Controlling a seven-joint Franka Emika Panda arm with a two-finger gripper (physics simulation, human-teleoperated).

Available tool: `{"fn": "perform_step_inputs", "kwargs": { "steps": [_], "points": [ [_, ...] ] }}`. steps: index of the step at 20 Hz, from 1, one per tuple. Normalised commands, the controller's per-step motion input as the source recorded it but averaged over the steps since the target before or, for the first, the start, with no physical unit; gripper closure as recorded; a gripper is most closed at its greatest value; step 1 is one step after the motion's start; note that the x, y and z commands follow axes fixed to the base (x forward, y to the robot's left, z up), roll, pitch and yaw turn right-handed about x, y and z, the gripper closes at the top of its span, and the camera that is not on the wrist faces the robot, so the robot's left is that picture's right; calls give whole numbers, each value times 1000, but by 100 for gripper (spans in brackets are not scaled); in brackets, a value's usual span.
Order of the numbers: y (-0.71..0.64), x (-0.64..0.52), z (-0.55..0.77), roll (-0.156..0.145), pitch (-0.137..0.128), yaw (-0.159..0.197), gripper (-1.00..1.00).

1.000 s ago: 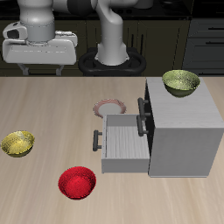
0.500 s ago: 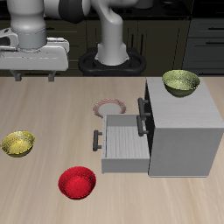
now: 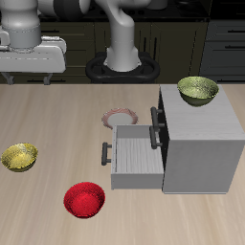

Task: Place the yellow bowl in the bottom drawer of the white cabinet

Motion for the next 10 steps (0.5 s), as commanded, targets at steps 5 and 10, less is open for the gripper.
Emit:
{"fn": "perform_step_inputs", "kwargs": {
  "steps": [5, 10],
  "points": [
    [-251, -110, -65, -12, -4, -15, -100],
    [-133, -54, -222, -5, 17, 20, -100]
  ]
}}
